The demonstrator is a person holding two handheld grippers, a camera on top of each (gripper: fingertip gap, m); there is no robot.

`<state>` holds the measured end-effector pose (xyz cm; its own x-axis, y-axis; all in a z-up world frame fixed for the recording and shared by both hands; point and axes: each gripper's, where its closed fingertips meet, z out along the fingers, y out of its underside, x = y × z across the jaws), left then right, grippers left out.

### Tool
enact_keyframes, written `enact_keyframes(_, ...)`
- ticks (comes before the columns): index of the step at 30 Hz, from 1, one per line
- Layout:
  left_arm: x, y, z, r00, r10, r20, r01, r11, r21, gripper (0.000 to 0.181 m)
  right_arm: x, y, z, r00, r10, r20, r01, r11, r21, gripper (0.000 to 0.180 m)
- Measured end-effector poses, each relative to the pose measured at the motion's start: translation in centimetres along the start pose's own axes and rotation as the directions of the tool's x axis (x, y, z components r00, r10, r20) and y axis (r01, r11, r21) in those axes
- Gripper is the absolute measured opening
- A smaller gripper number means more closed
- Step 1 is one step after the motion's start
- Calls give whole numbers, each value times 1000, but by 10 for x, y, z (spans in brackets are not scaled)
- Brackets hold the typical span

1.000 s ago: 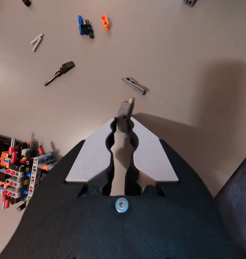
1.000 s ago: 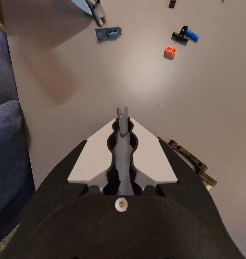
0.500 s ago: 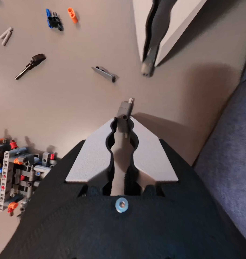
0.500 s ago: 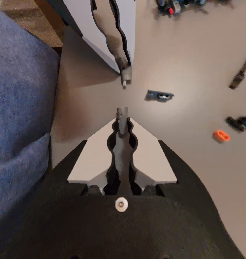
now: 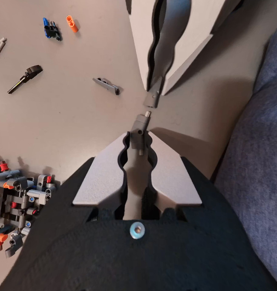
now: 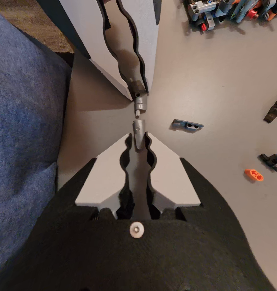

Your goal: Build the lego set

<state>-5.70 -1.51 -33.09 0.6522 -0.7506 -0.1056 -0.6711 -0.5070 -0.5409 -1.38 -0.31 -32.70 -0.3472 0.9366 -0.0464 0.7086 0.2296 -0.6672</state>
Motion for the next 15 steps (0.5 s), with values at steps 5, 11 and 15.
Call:
enact_keyframes(5, -1, 0, 0, 1000, 11, -2, -11, 1000, 0, 19, 7, -2, 1, 1000, 5, -22, -4, 999, 36, 10)
enact_keyframes(11, -3, 1, 0, 1000, 19, 9, -20, 1000, 18, 19, 4, -29, -35, 970, 138, 200, -203, 913, 354, 10)
enact_keyframes(15, -2, -2, 1, 1000, 19, -6, -19, 999, 41, 20, 3, -35, -52, 951, 143, 275, -256, 862, 438, 10)
